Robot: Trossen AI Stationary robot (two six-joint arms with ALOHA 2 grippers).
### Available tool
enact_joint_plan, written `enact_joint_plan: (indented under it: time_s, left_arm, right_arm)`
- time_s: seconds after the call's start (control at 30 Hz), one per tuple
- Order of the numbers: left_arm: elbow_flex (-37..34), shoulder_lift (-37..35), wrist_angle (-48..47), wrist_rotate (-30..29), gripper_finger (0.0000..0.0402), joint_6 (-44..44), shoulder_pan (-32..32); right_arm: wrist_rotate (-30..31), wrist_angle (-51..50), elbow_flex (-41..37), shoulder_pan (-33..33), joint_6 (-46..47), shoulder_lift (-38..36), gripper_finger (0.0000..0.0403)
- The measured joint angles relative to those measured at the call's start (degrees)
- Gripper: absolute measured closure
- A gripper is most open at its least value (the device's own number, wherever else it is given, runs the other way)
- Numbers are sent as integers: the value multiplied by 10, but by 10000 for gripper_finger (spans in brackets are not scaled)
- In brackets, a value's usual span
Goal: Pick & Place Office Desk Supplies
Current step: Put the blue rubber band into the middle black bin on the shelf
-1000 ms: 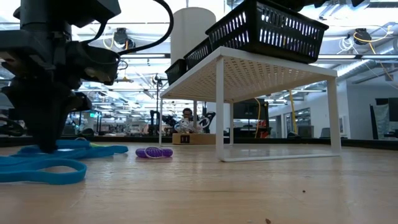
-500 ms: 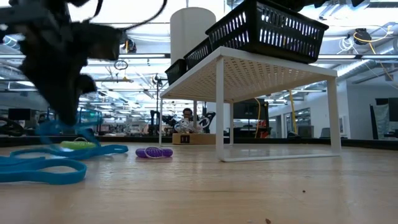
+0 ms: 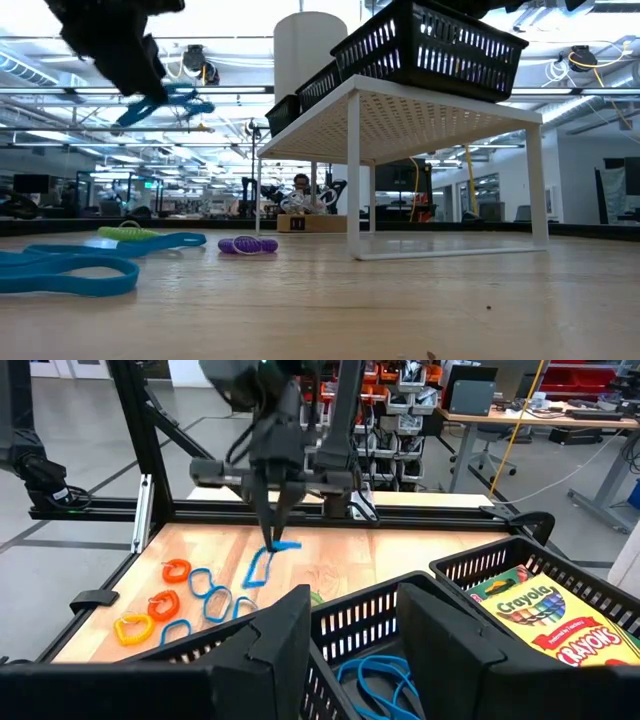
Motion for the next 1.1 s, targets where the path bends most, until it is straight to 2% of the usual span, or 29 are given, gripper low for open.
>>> enact_joint_plan:
  time_s: [0.1,0.33,0.57,0.7,0.87,1.1]
  left_arm:
    - [0,-13,21,-26,386,7,-2]
    - [0,-9,14,2,372,2,-2]
    - [0,63,24,-7,372,2,4]
    - [0,108,23,-12,371,-30,8]
    - [0,165,25,23,371,-43,7]
    - [0,192,38,25,371,-86,7]
  right_arm:
    - [0,0,0,0,0,0,264]
    - [0,0,0,0,0,0,264]
    - [0,0,0,0,0,0,264]
    - [0,0,0,0,0,0,264]
    - [0,0,0,0,0,0,264]
    - [0,0,0,0,0,0,264]
